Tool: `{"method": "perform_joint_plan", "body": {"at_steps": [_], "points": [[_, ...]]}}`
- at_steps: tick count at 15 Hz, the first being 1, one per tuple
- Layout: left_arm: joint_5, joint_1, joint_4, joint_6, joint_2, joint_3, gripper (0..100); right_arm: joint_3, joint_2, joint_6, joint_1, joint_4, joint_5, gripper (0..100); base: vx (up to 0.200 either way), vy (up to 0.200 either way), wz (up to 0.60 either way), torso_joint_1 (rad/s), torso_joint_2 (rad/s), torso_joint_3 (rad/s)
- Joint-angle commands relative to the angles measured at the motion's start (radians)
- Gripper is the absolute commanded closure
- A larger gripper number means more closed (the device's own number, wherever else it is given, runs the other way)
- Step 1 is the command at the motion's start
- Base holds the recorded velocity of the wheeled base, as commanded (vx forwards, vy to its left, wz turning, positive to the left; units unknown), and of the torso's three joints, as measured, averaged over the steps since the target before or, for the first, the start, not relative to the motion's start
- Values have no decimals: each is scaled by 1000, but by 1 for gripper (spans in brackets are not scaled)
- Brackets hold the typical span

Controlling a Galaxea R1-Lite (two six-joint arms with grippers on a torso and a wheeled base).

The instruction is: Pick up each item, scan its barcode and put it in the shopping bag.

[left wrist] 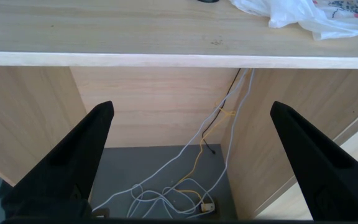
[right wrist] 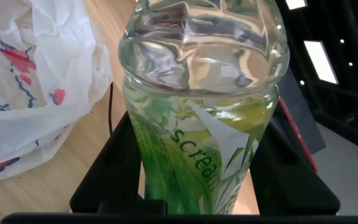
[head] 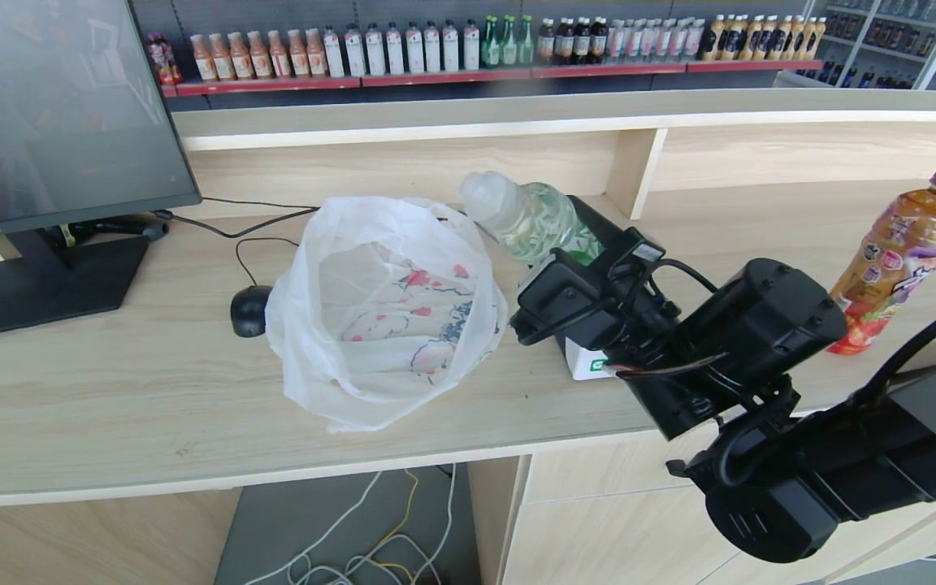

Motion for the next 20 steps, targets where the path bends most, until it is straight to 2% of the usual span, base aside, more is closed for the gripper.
{"method": "perform_joint_plan", "body": {"at_steps": [1, 2, 3, 5, 9, 11, 14, 18, 20], "points": [[0, 0, 0, 0, 0, 0, 0, 1, -17, 25, 22, -2, -2, 100, 0, 0, 0, 0, 0, 0], [0, 0, 0, 0, 0, 0, 0, 1, -17, 41, 29, -2, -10, 100, 0, 0, 0, 0, 0, 0], [0, 0, 0, 0, 0, 0, 0, 0, -23, 97, 58, -2, -76, 100, 0, 0, 0, 0, 0, 0], [0, 0, 0, 0, 0, 0, 0, -9, -41, 145, 75, -2, -134, 100, 0, 0, 0, 0, 0, 0], [0, 0, 0, 0, 0, 0, 0, -23, -83, 272, 77, -2, -163, 100, 0, 0, 0, 0, 0, 0], [0, 0, 0, 0, 0, 0, 0, -20, -103, 424, 77, -2, -179, 100, 0, 0, 0, 0, 0, 0], [0, 0, 0, 0, 0, 0, 0, -9, -132, 547, 77, -2, -179, 100, 0, 0, 0, 0, 0, 0], [-1, 0, 0, 0, 0, 0, 0, 61, -198, 622, 61, -2, -192, 100, 0, 0, 0, 0, 0, 0], [0, 0, 0, 0, 0, 0, 0, 72, -221, 693, 60, 53, -192, 100, 0, 0, 0, 0, 0, 0]]}}
